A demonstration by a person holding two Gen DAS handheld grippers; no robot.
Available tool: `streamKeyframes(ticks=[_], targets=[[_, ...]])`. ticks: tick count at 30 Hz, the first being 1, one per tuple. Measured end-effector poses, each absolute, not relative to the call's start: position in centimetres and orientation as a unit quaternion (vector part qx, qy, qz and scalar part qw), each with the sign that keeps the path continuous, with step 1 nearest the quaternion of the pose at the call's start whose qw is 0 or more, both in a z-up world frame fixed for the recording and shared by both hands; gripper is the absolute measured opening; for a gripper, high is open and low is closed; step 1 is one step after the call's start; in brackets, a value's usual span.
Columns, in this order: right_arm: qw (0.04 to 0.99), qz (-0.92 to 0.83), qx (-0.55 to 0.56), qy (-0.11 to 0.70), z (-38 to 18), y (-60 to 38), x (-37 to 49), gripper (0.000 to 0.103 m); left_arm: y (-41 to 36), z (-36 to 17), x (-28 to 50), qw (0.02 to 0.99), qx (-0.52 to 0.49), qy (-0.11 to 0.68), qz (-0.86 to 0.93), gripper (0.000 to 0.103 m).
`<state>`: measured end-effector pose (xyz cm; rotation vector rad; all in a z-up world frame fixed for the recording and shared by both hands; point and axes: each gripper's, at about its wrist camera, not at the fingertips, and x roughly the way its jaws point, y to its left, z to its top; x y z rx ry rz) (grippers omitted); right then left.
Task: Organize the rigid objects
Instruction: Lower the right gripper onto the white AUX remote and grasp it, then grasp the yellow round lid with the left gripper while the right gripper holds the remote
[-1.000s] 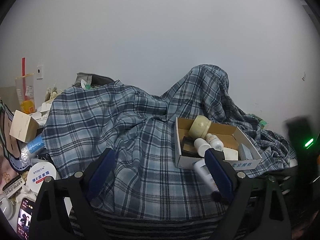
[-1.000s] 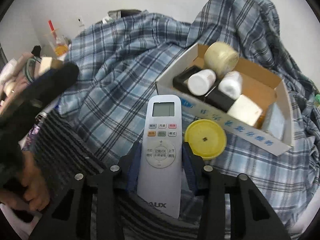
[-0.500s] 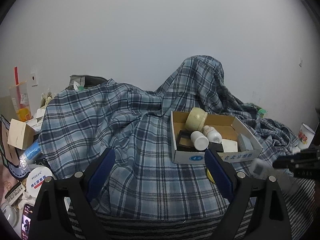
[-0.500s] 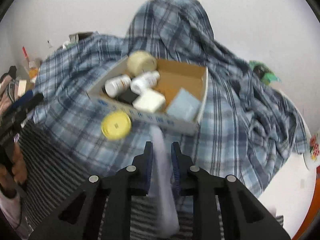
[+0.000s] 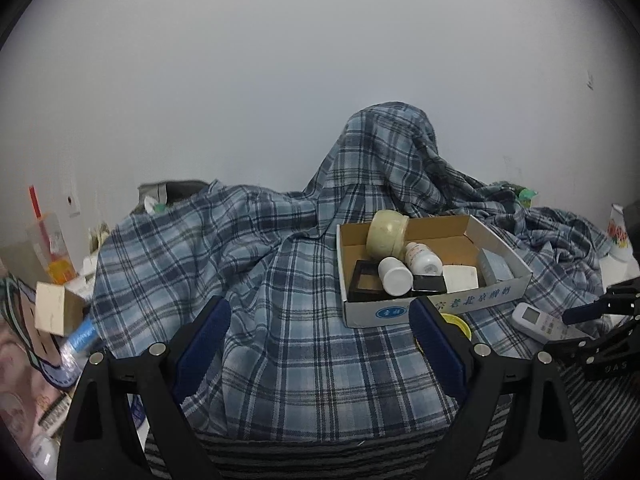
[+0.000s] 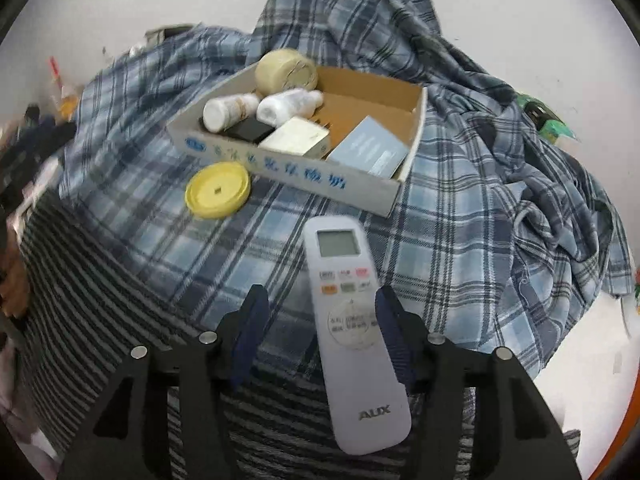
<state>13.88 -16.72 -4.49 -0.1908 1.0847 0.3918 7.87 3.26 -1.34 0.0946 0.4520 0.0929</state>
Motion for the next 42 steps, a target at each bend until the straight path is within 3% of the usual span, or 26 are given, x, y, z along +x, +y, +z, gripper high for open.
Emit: streamKeyframes(ticks=[8, 10, 13, 21, 24, 33, 42], targets=[[0.824, 0.171, -0.111, 0.528, -5.7, -17.0, 14.7, 0.055, 0.6, -0.7, 8.0, 0.971, 0.080, 0.222, 0.025, 0.093], [0.815, 0.178, -0.092, 0.544, -6.3, -17.5, 15.2, 0.044, 0.3, -0.6, 8.4, 0.971, 0.078, 0.226, 0.017, 0.093], [0.821, 0.178, -0.085, 0.536, -6.1, -17.9, 15.6, 0.039, -0.1, -0.2, 9.0, 0.969, 0.065, 0.238, -0.003, 0.093], [0.853, 0.193, -0.095, 0.476, -3.3, -17.9, 14.3, 0.039, -1.5, -0.2, 11.6, 0.950, 0.046, 0.298, -0.080, 0.093], [0.861, 0.187, -0.085, 0.466, -2.5, -18.4, 14.3, 0.039, -2.5, -1.3, 13.0, 0.936, 0.055, 0.331, -0.110, 0.085], [0.882, 0.170, -0.032, 0.437, -2.4, -20.4, 15.3, 0.039, -4.3, -4.9, 16.7, 0.889, 0.078, 0.421, -0.163, 0.084], [0.874, 0.184, -0.023, 0.449, -3.7, -20.3, 15.7, 0.039, -4.8, -6.4, 18.7, 0.879, 0.083, 0.439, -0.164, 0.084]])
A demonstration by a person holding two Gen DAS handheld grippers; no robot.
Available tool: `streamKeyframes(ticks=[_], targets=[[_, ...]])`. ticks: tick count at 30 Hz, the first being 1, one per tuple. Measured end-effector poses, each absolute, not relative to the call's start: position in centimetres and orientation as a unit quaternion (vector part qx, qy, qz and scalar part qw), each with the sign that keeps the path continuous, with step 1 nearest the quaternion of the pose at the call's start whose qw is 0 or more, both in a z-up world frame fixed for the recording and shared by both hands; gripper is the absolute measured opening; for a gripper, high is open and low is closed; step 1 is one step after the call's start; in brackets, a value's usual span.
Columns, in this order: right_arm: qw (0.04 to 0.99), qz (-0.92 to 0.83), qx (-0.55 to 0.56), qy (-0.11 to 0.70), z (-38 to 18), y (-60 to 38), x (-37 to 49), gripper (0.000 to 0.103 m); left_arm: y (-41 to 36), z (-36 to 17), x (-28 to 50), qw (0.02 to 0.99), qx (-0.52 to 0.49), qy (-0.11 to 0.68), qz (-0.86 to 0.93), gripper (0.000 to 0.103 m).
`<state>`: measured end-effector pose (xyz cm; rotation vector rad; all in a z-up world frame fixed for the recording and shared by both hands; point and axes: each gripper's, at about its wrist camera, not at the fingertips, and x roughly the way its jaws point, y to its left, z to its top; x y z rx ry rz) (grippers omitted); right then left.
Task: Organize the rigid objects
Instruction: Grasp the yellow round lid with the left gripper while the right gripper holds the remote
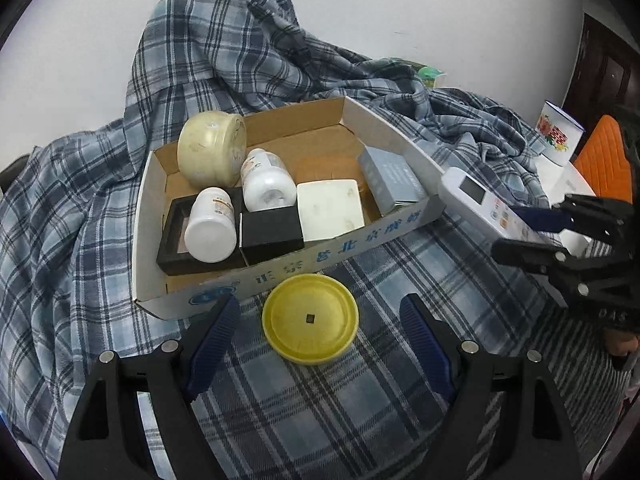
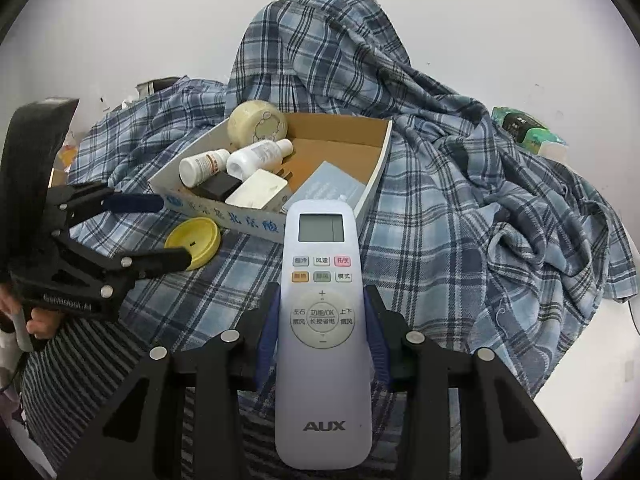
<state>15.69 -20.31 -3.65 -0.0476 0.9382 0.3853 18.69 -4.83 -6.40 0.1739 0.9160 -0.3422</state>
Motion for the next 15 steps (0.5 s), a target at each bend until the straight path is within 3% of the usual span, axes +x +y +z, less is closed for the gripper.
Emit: streamKeyframes(ticks=[2, 9, 11, 15], targets=[[0.874, 0.185, -0.022, 0.449, -3.7, -20.3, 15.7, 0.039, -4.7, -6.9, 19.0, 0.871, 0.078, 0.452, -0.173, 0.075], [0.872, 0.189, -0.025, 0.451, -3.7, -20.2, 15.9, 0.039, -5.0, -8.0, 19.7, 0.862, 0.083, 0.473, -0.163, 0.070], [0.872, 0.189, -0.026, 0.452, -3.8, -20.2, 15.9, 0.039, -5.0, -8.2, 19.7, 0.860, 0.085, 0.476, -0.163, 0.061], [0.873, 0.187, -0.028, 0.450, -3.8, -20.2, 15.9, 0.039, -4.6, -7.7, 19.1, 0.872, 0.076, 0.454, -0.164, 0.061]])
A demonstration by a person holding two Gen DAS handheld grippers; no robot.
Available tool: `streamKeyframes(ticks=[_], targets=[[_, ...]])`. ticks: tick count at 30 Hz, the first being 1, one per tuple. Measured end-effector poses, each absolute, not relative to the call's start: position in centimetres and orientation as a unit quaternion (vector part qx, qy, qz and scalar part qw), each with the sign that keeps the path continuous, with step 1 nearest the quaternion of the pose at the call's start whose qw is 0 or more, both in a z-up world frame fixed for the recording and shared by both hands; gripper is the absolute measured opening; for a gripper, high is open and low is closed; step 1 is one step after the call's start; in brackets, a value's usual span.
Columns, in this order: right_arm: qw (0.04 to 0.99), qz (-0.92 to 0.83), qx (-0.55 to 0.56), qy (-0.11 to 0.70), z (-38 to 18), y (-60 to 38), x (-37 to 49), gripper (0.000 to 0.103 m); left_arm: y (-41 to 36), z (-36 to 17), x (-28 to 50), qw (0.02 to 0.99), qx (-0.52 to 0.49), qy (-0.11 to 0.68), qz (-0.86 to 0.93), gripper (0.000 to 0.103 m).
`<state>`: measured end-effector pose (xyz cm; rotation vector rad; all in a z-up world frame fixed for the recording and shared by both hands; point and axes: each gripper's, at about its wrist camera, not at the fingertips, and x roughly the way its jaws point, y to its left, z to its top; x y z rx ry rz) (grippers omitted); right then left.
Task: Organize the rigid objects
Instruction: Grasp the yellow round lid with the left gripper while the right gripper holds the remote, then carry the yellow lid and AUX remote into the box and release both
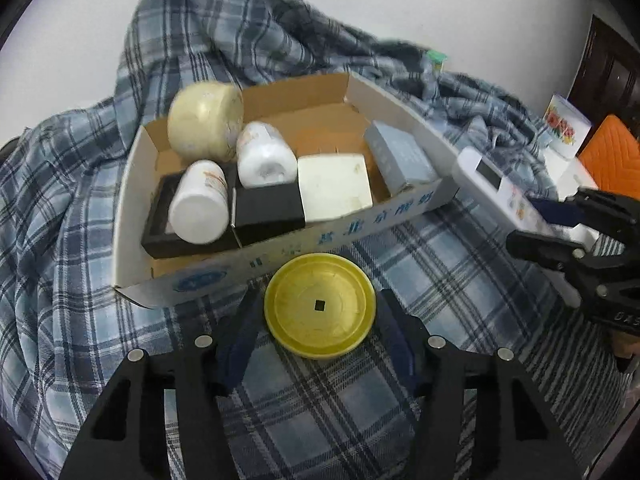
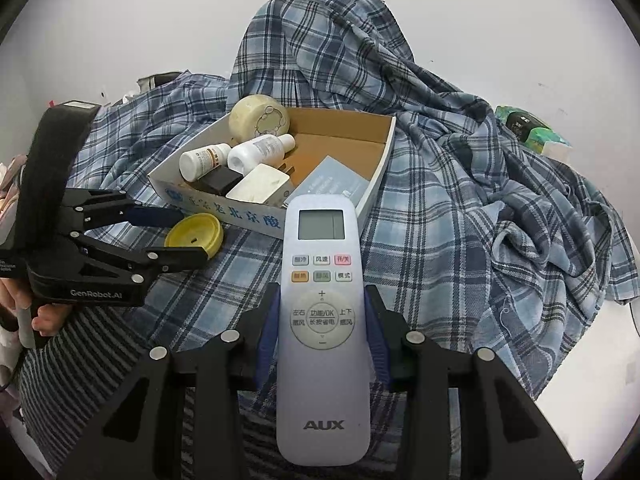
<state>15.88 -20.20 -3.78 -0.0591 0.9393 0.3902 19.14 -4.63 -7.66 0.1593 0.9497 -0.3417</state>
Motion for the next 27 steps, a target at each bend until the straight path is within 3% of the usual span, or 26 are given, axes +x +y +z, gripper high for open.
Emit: streamKeyframes(ticks=[10, 27], targets=[[0.886, 0.192, -0.002, 0.422, -3.1, -21.0, 15.2, 0.039, -2.9, -2.6, 13.1, 0.953, 0.068, 0.262, -0.135, 0.060], [0.905, 0.167, -0.008, 0.392, -1.7, -20.7, 14.8, 0.039, -2.6, -1.0, 11.6, 0.972, 0.069, 0.203, -0.094, 0.060]])
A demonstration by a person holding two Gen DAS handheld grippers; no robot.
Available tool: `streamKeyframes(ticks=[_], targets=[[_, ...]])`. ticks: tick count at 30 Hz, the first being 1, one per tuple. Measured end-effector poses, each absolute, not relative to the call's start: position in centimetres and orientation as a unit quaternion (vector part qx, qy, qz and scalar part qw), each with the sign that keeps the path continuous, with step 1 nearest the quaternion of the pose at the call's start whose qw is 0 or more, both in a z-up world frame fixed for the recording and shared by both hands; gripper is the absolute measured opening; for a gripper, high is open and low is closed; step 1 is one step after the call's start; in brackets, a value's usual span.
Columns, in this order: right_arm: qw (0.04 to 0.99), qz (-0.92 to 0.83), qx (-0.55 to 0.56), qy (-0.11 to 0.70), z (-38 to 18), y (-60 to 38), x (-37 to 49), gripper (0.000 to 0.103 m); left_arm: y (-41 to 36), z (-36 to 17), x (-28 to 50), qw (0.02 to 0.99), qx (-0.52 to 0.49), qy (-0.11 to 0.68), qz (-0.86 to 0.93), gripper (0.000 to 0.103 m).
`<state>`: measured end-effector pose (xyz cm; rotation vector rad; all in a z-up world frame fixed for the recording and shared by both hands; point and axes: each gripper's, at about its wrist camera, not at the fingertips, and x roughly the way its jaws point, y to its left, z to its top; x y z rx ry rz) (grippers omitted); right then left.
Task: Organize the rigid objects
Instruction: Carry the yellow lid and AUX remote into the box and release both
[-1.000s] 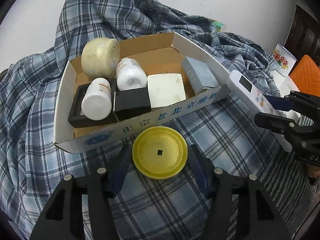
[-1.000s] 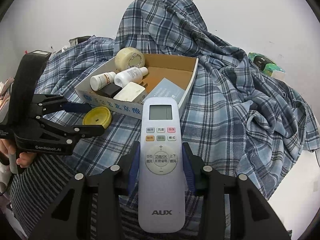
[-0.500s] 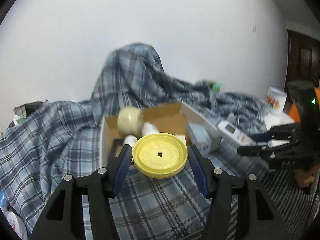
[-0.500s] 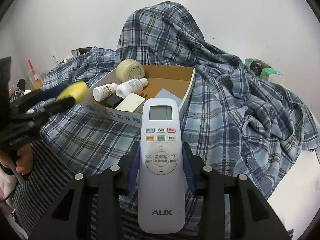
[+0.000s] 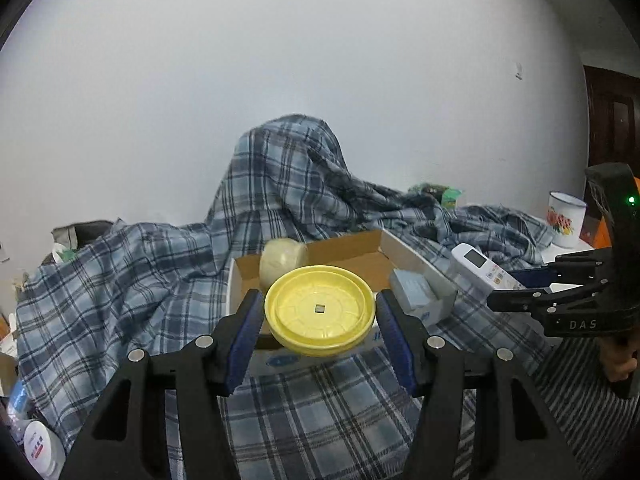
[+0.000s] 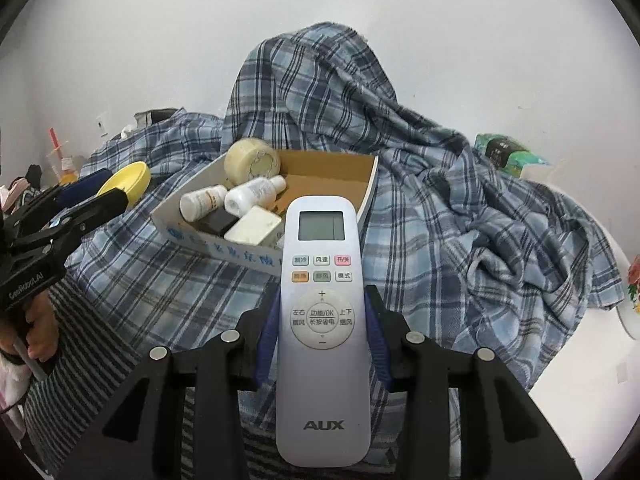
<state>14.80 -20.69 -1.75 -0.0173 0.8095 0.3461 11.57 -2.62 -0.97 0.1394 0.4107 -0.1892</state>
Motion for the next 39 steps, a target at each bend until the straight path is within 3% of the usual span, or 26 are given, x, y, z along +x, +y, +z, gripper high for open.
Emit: streamKeyframes(ticks=[17, 28, 39], targets=[[0.941, 0.128, 0.016, 0.312, 4.7, -17.2, 23.1, 0.039, -2.7, 4.0, 19.8, 0.983, 0.003, 0.171, -0.069, 0.060], [0.905, 0.142, 0.052, 0.397, -1.3, -17.0, 27.0, 0.039, -2.2, -1.0, 23.7, 0.968, -0.002, 0.243, -0.061, 0.060], [0.888, 0.141, 0.045, 0.436, -4.9, -16.8, 29.2, 0.040, -2.8, -2.8, 24.4, 0.959, 0.010, 0.273, -0.073, 0.060]])
